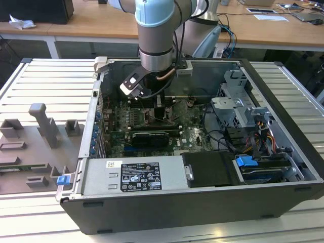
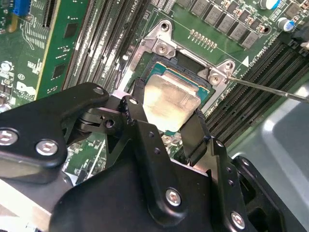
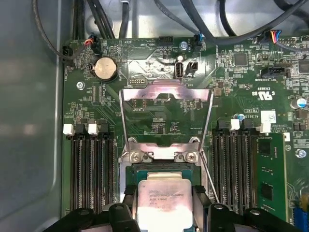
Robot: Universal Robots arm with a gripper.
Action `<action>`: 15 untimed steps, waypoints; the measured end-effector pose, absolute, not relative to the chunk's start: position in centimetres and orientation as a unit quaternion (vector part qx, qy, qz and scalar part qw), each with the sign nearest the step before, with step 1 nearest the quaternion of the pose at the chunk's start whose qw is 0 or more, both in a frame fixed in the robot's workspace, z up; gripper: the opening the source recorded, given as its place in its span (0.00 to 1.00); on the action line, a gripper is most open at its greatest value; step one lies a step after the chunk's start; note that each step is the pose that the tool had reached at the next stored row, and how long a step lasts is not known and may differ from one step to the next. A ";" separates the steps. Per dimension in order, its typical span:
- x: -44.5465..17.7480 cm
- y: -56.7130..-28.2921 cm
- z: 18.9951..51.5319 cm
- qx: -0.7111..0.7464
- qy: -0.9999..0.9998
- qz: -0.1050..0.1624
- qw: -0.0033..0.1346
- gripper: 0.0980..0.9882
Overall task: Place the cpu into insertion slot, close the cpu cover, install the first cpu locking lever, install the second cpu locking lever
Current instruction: 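Place the cpu into insertion slot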
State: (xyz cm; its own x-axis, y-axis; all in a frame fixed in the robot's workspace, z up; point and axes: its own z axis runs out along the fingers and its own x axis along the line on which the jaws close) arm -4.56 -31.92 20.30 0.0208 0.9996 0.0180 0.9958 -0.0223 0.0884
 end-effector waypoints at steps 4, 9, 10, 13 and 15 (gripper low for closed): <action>-4.5 -31.9 20.1 0.720 0.693 0.037 0.026 0.50; -4.5 -31.9 19.9 0.720 0.692 0.037 0.026 0.50; -4.5 -31.9 19.9 0.720 0.692 0.037 0.026 0.50; -4.5 -31.9 19.9 0.720 0.692 0.037 0.026 0.51; -4.5 -31.9 19.9 0.720 0.692 0.037 0.026 0.59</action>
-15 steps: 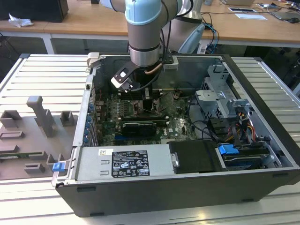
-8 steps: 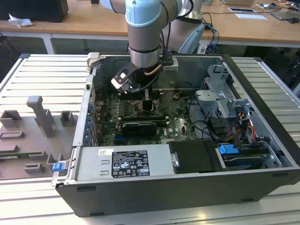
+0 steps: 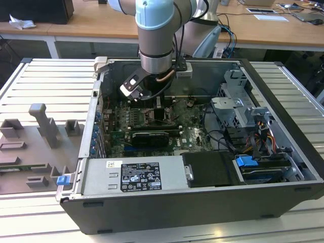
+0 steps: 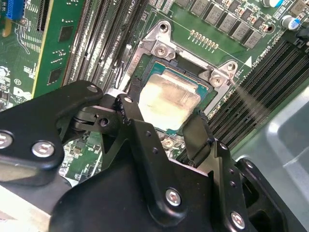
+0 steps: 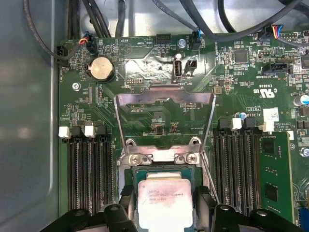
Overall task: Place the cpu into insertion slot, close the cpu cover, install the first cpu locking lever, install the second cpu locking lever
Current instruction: 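Place the cpu into insertion slot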
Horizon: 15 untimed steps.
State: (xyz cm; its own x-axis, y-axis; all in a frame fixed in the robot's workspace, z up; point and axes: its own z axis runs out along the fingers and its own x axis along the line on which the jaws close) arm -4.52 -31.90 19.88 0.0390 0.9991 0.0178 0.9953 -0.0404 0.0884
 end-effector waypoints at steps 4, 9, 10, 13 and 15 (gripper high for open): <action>-4.5 -31.9 19.9 0.720 0.692 0.037 0.026 0.59; -4.6 -31.9 20.5 0.720 0.692 0.039 0.023 0.59; -4.7 -31.9 20.6 0.720 0.692 0.041 0.022 0.59; -5.1 -31.9 20.7 0.721 0.692 0.044 0.018 0.59; -5.3 -31.9 20.7 0.721 0.692 0.045 0.017 0.59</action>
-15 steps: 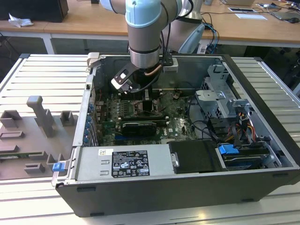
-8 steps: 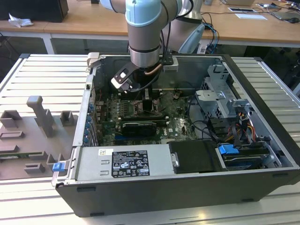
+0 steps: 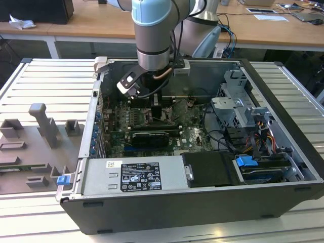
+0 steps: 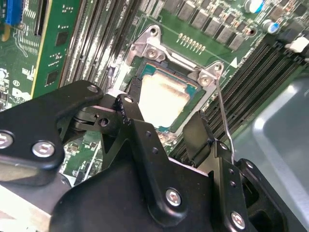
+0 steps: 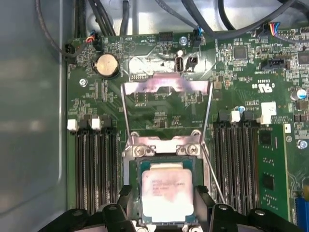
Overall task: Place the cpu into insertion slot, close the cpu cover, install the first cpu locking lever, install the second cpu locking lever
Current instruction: 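Place the cpu into insertion slot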
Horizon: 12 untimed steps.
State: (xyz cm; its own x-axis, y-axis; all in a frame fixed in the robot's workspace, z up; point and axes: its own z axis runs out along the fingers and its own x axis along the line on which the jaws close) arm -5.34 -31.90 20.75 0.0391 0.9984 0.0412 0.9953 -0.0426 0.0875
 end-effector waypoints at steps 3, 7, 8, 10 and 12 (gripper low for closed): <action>-5.8 -31.9 20.8 0.721 0.692 0.047 0.015 0.59; -6.2 -31.9 20.8 0.721 0.691 0.050 0.013 0.59; -6.3 -31.9 20.8 0.721 0.691 0.050 0.012 0.59; -6.4 -31.9 20.8 0.721 0.691 0.051 0.011 0.59; -6.5 -31.9 21.2 0.721 0.691 0.057 0.005 0.59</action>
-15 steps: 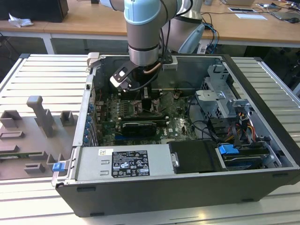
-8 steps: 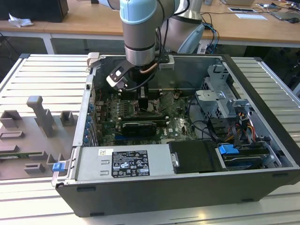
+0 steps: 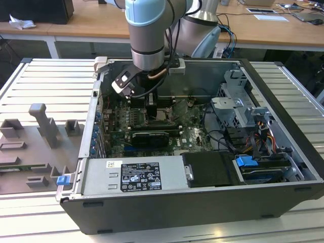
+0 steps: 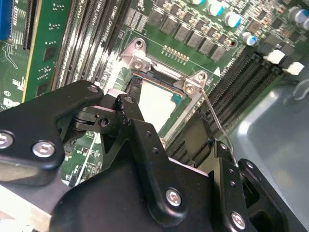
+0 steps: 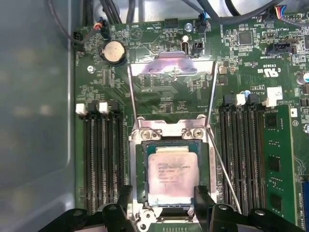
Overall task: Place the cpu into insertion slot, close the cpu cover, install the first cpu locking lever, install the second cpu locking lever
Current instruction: 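Place the cpu into insertion slot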
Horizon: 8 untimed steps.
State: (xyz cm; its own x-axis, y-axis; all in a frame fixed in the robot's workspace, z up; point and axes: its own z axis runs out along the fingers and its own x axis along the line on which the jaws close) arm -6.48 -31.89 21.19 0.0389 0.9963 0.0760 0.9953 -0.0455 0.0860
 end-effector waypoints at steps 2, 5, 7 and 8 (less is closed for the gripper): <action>-6.5 -31.9 21.6 0.721 0.690 0.061 0.000 0.59; -6.5 -31.9 21.8 0.721 0.689 0.069 -0.008 0.59; -6.6 -31.9 21.8 0.721 0.689 0.070 -0.010 0.59; -6.6 -31.9 21.8 0.721 0.689 0.071 -0.010 0.59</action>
